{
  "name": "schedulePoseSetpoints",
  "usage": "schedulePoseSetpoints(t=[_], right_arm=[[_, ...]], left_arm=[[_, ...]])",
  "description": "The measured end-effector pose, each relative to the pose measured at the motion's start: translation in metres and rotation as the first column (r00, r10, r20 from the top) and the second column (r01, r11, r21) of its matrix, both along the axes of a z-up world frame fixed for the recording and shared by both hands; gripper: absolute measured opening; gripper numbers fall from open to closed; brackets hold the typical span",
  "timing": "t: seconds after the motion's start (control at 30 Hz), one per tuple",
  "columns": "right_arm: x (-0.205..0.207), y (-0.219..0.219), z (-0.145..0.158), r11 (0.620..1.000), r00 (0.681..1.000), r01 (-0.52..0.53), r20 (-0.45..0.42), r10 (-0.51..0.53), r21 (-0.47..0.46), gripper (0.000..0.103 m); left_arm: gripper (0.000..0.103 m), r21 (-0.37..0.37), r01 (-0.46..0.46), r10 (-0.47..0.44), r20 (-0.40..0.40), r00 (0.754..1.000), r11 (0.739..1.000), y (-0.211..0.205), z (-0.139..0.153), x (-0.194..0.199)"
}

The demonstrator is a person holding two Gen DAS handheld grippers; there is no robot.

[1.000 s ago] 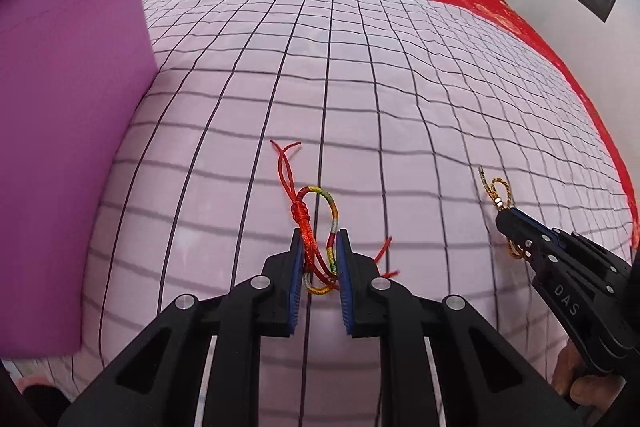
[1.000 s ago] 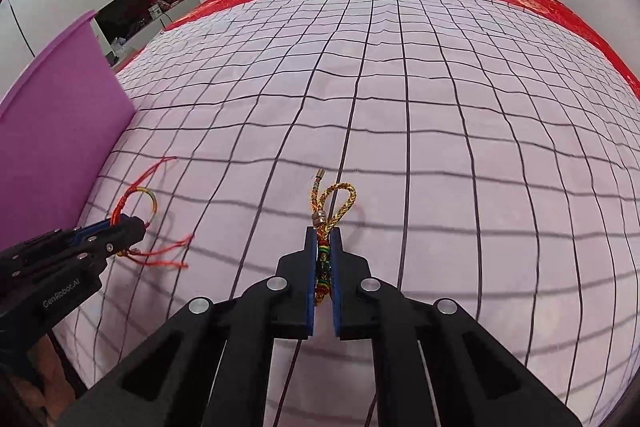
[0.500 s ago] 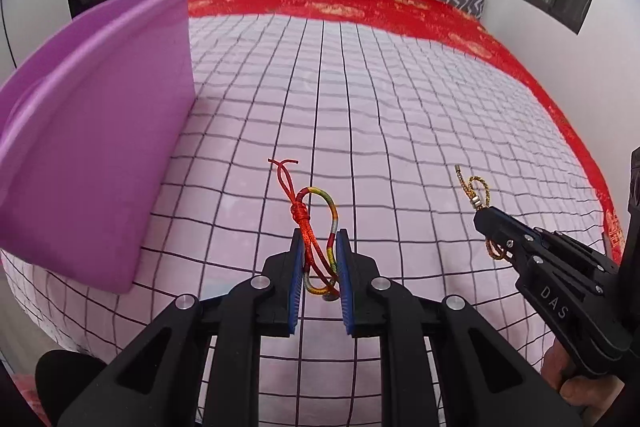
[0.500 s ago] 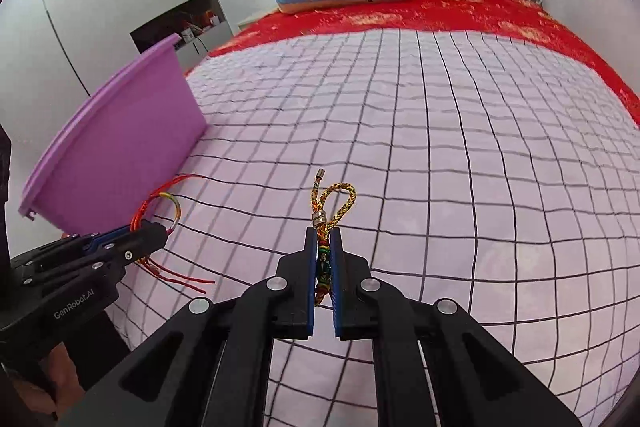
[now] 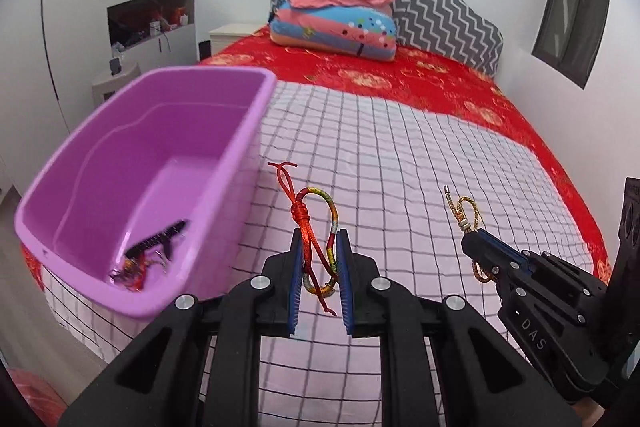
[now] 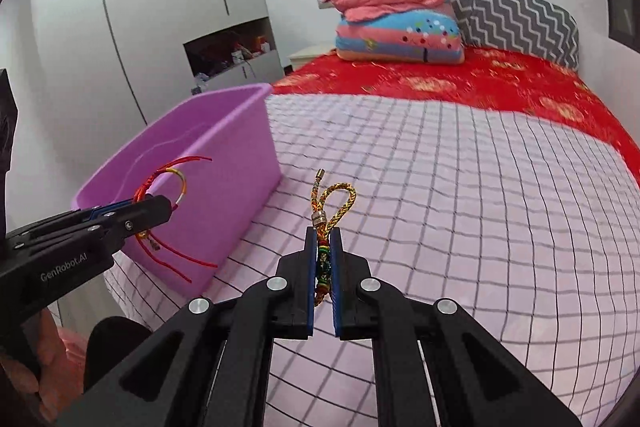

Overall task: Organize jewelry
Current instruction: 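Lift and carry both bracelets over the purple basin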

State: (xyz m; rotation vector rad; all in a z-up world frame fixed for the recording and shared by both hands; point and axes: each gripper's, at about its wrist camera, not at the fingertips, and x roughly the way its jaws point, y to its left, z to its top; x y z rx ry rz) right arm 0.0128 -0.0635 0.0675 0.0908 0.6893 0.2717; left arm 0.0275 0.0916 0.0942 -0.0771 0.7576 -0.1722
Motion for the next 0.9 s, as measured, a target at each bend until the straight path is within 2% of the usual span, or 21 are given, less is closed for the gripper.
schedulePoseSetpoints(t=[0.23,0.5,0.67,0.8,0.9], right_arm=[[0.020,0.050,0.033,0.996,0.994,-0.094,0.059,0.093,0.005,0.007],[0.056,0.126,0.052,0.976,0.974,-0.216,0.070,0.216,-0.002,0.007],[0.086,0.169,0.042,0.961,0.961,-0.277,0.019,0.277,0.000,0.006],[0.099,0.194,0.033,0.951,0.951,-0.309,-0.016,0.309,-0.020,0.007],[0.109,0.208,0.022,0.943,0.944,-0.330,-0.045,0.328,-0.044,0.007]], left_arm=[[0.016,0.002,-0.084,0.084,0.041,0.996,0.996,0.055,0.026,0.015],[0.016,0.019,-0.185,0.184,0.066,0.981,0.983,0.114,0.031,0.031],[0.017,0.032,-0.231,0.230,0.030,0.973,0.972,0.142,0.014,0.050],[0.017,0.002,-0.265,0.265,-0.033,0.964,0.964,0.161,-0.008,0.064],[0.017,0.005,-0.279,0.278,-0.058,0.959,0.960,0.170,-0.019,0.070]])
